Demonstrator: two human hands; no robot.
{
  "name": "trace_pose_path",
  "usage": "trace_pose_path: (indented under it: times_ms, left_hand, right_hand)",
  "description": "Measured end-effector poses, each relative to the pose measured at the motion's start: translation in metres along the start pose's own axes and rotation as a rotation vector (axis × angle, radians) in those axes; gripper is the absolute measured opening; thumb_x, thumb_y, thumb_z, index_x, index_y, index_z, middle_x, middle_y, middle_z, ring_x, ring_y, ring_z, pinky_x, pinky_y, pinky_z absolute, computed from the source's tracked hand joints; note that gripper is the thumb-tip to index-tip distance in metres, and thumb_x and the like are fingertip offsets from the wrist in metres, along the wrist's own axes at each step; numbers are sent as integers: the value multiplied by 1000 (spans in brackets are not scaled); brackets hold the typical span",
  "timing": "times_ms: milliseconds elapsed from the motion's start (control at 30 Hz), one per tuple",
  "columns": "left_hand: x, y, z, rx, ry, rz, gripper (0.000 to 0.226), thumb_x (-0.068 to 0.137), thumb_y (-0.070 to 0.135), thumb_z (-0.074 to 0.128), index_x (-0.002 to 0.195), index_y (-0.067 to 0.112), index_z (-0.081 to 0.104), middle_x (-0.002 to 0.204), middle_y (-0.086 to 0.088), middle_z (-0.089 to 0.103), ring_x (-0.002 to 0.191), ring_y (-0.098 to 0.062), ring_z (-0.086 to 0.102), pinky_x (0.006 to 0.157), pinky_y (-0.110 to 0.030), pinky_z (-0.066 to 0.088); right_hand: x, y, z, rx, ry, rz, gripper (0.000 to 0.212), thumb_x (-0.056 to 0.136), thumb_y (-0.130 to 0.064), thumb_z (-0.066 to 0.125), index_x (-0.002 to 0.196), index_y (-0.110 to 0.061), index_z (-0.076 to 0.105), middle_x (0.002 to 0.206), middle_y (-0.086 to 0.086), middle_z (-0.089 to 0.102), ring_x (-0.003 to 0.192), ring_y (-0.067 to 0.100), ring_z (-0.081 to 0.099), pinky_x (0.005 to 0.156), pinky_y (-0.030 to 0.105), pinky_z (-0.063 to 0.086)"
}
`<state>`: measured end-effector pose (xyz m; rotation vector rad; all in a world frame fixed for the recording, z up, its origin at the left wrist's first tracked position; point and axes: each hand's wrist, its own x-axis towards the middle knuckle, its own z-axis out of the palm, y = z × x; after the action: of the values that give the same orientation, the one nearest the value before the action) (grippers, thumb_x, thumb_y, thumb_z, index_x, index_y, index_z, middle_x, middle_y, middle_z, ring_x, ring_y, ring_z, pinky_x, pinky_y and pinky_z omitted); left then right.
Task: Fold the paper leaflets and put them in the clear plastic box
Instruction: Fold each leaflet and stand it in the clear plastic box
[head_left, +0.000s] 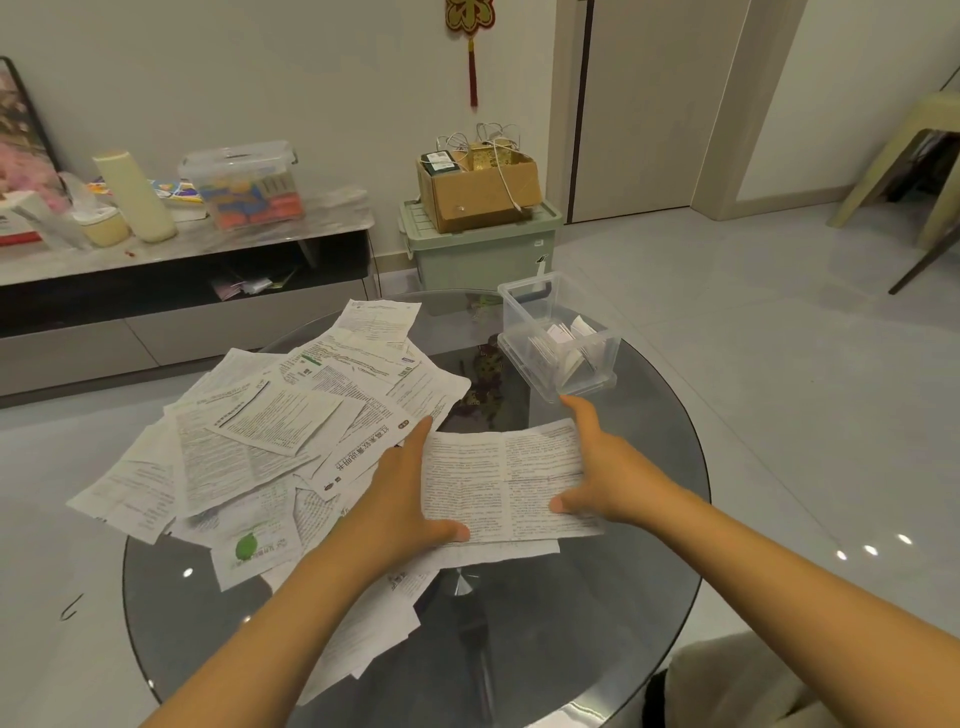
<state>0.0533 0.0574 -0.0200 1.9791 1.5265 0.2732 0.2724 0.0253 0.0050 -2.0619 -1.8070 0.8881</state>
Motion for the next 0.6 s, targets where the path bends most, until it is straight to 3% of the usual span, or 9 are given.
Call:
trace_pose_path:
  times_ms: [67, 133, 233, 300, 367, 467, 600]
  left_hand:
    - [-1, 2, 0, 48, 12, 22, 110, 70, 38, 80, 147, 33, 2, 148, 3, 23, 132, -17, 34, 109, -38, 36]
    - [-4, 5, 0, 115, 65, 67, 100, 74, 38, 77, 148, 30, 9, 148, 3, 18, 134, -15, 29, 108, -33, 32]
    - [-9, 9, 0, 247, 123, 190, 79, 81, 40, 69, 145, 33, 23, 148, 9, 16, 136, -15, 22, 112, -33, 24]
    - [-14, 12, 3, 256, 72, 285, 63, 84, 46, 62, 140, 35, 36, 145, 13, 24, 135, -14, 23, 113, -33, 22]
    - [-21, 17, 7, 195, -14, 353, 59, 83, 52, 61, 136, 34, 43, 141, 17, 30, 133, -8, 26, 113, -29, 23]
    - [-28, 21, 15, 191, -96, 412, 68, 79, 57, 63, 139, 35, 39, 140, 20, 29, 131, 0, 23, 111, -21, 20]
    - [-29, 18, 20, 228, -123, 458, 84, 73, 67, 62, 143, 40, 25, 142, 21, 29, 131, -2, 23, 112, -28, 22]
  right_hand:
    - [0, 0, -3, -32, -3, -1, 104, 76, -10, 74, 145, -35, 0, 111, 8, 61, 90, 22, 62, 77, 34, 54]
    - [0, 1, -7, -24, -28, 15, 86, 78, -7, 69, 139, -36, 16, 111, 6, 58, 86, 21, 62, 69, 32, 58]
    - [-3, 1, -12, 49, -102, 58, 46, 83, -5, 64, 121, -26, 51, 111, 5, 55, 83, 24, 66, 60, 25, 58]
    - [-7, -1, -12, 109, -167, 84, 31, 85, -4, 62, 114, -16, 62, 106, 7, 61, 78, 27, 70, 58, 22, 58]
    - [-11, -3, -13, 182, -222, 99, 30, 88, -3, 58, 117, -8, 62, 104, 10, 67, 74, 25, 72, 60, 20, 58]
    - [-17, -4, -17, 361, -312, 101, 30, 91, 2, 53, 120, 1, 59, 104, 20, 68, 70, 21, 70, 63, 22, 58]
    - [-21, -6, -21, 566, -436, 82, 31, 92, 6, 46, 122, 5, 55, 104, 26, 68, 82, 25, 71, 70, 23, 58]
